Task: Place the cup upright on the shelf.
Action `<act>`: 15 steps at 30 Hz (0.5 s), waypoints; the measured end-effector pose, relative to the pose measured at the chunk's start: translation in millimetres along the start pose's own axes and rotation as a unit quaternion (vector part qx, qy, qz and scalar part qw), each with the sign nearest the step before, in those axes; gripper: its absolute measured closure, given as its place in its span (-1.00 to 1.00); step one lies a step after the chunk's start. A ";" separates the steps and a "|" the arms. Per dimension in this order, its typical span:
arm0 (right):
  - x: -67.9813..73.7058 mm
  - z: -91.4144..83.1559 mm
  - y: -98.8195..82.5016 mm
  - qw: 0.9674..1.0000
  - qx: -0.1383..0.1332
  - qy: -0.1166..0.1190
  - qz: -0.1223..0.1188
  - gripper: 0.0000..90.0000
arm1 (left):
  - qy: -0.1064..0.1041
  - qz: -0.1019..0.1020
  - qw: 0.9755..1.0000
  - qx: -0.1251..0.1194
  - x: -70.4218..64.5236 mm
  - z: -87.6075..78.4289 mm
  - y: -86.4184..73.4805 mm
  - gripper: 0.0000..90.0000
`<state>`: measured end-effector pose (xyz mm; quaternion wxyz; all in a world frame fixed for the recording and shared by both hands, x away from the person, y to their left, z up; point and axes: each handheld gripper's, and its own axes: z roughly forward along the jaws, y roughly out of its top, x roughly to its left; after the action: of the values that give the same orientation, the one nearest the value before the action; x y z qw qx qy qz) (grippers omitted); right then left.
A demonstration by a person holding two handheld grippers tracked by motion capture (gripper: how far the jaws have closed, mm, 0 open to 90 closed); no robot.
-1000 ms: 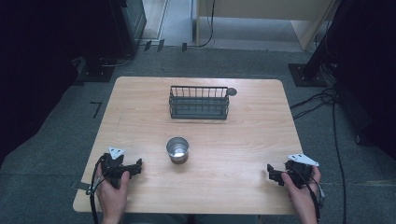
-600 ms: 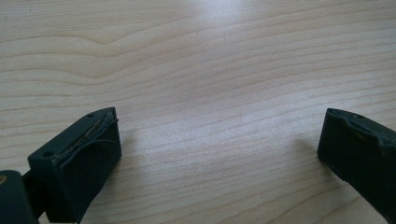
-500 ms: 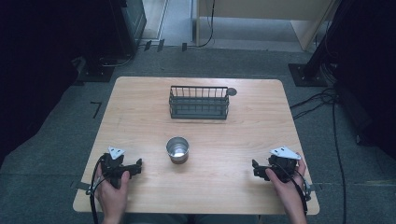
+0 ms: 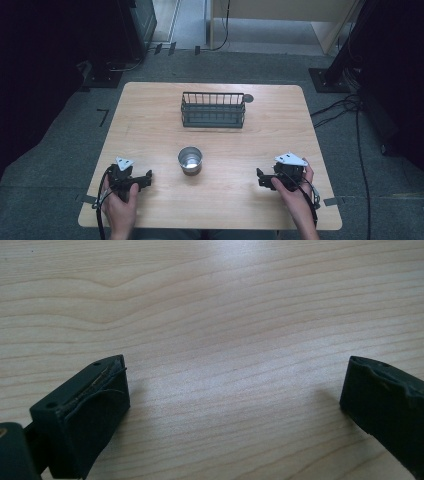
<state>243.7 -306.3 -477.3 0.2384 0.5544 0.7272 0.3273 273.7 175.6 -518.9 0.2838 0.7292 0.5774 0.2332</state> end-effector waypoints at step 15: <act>24.0 4.1 16.1 0.999 -0.006 0.023 -0.025 -1.00 | 0.000 0.000 1.000 0.000 0.0 0.0 0.0 -1.00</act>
<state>250.6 -279.5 -467.7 0.2331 0.5271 0.7438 0.3385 273.7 175.6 -518.8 0.2835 0.7294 0.5773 0.2331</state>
